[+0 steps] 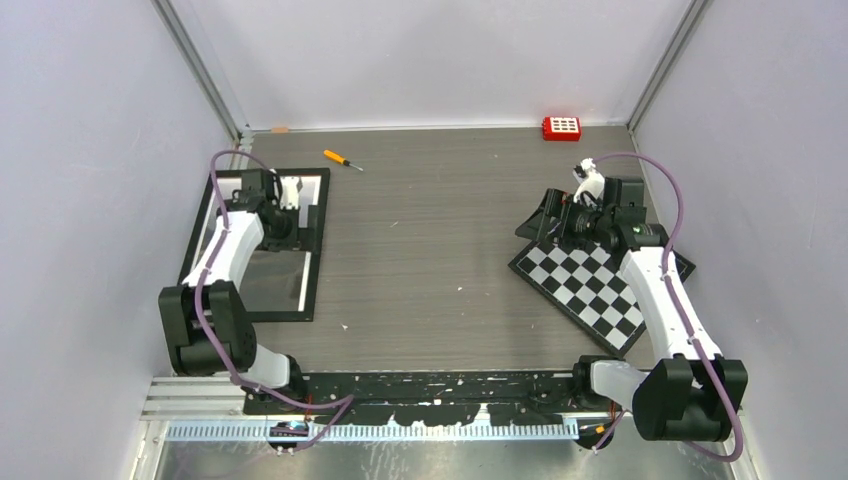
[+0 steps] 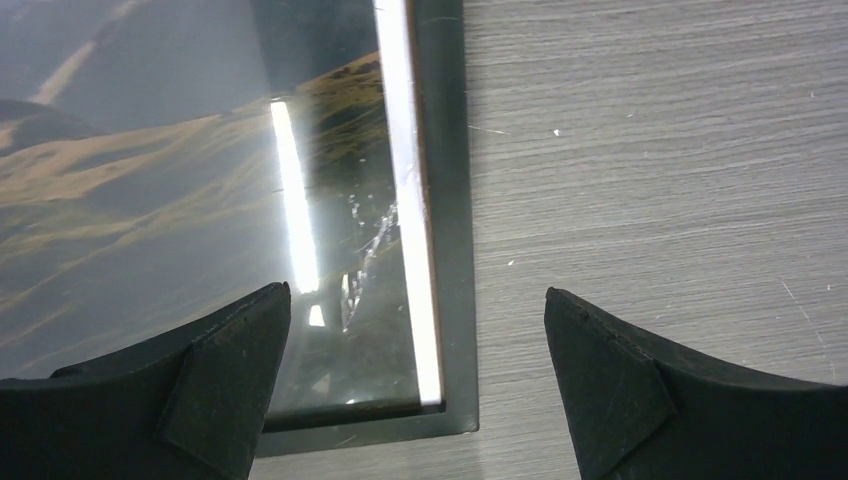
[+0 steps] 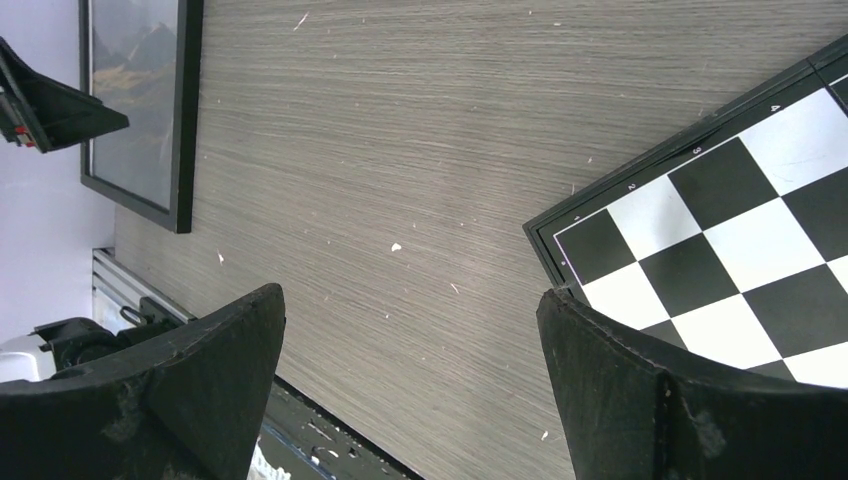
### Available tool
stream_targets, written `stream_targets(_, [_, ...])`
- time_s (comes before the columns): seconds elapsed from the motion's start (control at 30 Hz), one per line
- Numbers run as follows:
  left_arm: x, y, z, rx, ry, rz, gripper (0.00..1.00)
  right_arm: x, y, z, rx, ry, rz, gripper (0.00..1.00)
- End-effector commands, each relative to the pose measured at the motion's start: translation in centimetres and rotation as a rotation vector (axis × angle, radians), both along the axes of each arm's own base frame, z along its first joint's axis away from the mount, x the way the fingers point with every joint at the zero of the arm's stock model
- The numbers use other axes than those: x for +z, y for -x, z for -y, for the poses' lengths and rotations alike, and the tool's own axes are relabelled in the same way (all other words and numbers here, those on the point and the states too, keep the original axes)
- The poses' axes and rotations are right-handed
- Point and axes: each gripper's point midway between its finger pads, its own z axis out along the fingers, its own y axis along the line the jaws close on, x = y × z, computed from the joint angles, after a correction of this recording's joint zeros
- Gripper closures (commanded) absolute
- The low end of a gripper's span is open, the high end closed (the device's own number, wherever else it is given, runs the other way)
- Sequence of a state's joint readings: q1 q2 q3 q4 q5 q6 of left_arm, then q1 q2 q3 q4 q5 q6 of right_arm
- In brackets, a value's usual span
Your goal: Take the photo out of the frame
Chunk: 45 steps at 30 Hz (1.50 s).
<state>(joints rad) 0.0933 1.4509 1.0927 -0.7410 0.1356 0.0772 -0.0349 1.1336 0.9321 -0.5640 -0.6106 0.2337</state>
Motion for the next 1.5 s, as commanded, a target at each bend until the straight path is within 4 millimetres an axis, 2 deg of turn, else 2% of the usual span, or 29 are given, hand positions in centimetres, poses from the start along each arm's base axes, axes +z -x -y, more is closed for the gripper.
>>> stream_targets(0.0, [-1.6, -1.2, 1.6, -0.015, 0.071, 0.009, 0.0, 1.1, -0.1, 0.6, -0.009, 0.027, 0.058, 0.0])
stream_targets(0.17, [-3.7, -0.8, 2.7, -0.019, 0.128, -0.034, 0.0, 1.2, -0.2, 0.9, -0.024, 0.03, 0.054, 0.0])
stream_targets(0.3, [-5.4, -0.2, 3.5, -0.042, 0.109, -0.066, 0.0, 1.0, -0.4, 1.0, -0.029, 0.03, 0.04, 0.0])
stream_targets(0.53, [-7.0, 0.6, 5.1, -0.058, 0.149, -0.103, 0.0, 0.8, -0.6, 1.4, -0.041, 0.04, 0.037, 0.0])
stream_targets(0.63, [-7.4, 1.3, 7.1, -0.108, 0.162, -0.125, 0.0, 0.8, -0.7, 1.4, -0.045, 0.04, 0.032, 0.0])
stream_targets(0.97, [-6.6, 2.0, 11.9, -0.277, 0.126, -0.09, 0.0, 0.5, -1.0, 1.7, -0.062, 0.044, 0.021, 0.0])
stream_targets(1.2, [-7.7, 2.4, 15.4, -0.401, 0.072, -0.114, 0.0, 0.4, -1.2, 1.9, -0.071, 0.046, 0.011, 0.0])
stream_targets(1.47, [-8.4, 3.2, 20.8, -0.581, 0.035, -0.12, 0.0, 0.2, -1.1, 2.0, -0.071, 0.054, 0.008, 0.0])
